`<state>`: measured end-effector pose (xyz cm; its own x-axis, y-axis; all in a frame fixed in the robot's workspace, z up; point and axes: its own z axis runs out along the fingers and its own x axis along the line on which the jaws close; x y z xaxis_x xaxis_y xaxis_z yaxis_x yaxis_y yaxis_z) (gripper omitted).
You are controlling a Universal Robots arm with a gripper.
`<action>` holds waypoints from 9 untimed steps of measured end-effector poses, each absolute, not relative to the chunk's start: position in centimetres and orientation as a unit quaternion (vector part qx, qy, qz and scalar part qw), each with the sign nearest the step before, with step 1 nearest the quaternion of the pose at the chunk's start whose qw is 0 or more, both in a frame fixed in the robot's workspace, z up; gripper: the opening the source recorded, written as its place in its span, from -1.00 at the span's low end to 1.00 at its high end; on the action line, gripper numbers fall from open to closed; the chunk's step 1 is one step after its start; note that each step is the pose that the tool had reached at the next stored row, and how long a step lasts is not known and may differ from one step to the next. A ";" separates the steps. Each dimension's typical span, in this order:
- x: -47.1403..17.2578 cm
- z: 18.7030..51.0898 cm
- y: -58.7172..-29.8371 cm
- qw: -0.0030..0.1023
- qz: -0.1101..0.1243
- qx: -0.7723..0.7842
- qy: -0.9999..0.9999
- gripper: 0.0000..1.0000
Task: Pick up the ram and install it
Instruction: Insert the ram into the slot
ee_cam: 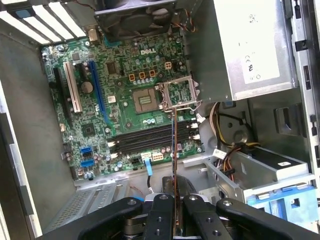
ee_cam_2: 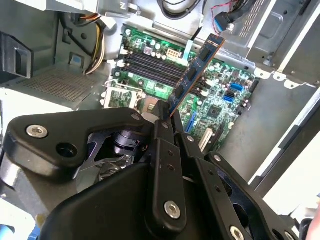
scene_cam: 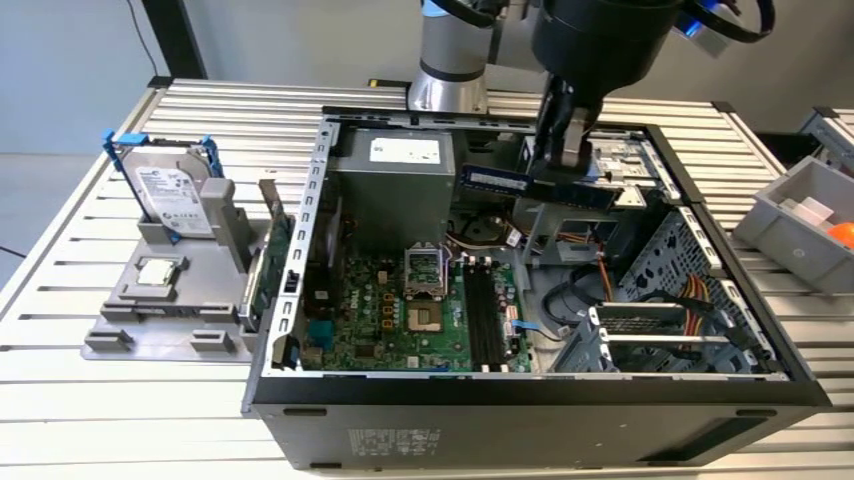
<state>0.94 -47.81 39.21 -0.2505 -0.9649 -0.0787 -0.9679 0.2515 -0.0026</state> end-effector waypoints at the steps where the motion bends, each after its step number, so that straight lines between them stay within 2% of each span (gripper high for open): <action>1: 0.9 39.2 -47.8 0.032 0.023 -0.609 0.792 -1.00; 9: 0.9 39.2 -47.9 0.033 0.022 -0.582 0.812 -1.00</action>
